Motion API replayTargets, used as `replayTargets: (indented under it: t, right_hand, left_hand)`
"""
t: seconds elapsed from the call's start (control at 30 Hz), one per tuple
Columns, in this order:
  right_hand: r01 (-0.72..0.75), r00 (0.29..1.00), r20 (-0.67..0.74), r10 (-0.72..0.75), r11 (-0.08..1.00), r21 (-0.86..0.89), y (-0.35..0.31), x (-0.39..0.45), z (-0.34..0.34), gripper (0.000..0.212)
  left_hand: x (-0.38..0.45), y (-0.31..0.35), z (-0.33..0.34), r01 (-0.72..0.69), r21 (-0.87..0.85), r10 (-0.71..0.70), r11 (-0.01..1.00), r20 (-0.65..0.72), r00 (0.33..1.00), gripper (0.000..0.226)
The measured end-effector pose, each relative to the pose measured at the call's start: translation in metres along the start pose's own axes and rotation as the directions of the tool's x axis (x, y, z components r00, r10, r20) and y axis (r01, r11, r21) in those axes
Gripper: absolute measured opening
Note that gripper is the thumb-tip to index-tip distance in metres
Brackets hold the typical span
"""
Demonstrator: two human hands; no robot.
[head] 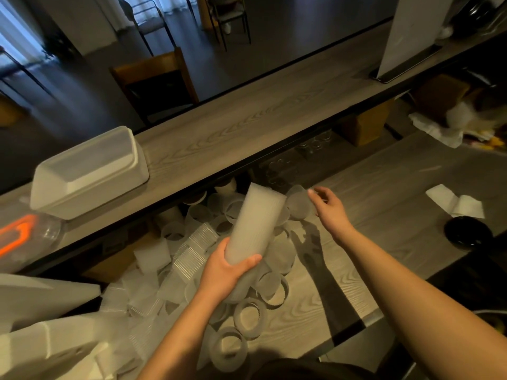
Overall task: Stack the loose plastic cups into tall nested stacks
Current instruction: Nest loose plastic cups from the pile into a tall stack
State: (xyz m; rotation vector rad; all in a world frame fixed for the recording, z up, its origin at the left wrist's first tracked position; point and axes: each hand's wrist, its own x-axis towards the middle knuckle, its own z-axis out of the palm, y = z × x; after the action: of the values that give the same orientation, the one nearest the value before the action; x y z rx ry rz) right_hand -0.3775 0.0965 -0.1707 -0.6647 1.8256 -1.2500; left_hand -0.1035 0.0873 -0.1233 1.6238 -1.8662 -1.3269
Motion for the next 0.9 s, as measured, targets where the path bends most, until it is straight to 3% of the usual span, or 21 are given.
replayTargets:
  t: [0.27,0.5,0.73,0.9]
  right_hand:
    - [0.033,0.999,0.04,-0.023,0.958,-0.286,0.026,0.044,0.004,0.08]
    - [0.092,0.994,0.101,-0.041,0.817,-0.57,0.027,0.08,0.013,0.092]
    - [0.074,0.982,0.185,0.045,0.807,-0.586,0.029,0.098,0.02,0.103]
    - [0.098,0.985,0.171,0.02,0.753,-0.651,0.036,0.097,0.02,0.093]
  left_hand:
    - [0.006,0.002,0.0,0.025,-0.008,-0.025,1.0,-0.005,1.0,0.086]
    - [0.013,0.007,0.0,0.025,0.002,-0.025,1.0,-0.018,1.0,0.085]
    - [0.015,0.004,-0.002,0.043,-0.022,-0.043,0.999,-0.023,0.999,0.085]
    - [0.014,0.004,-0.003,0.053,-0.024,-0.054,0.998,-0.029,0.998,0.081]
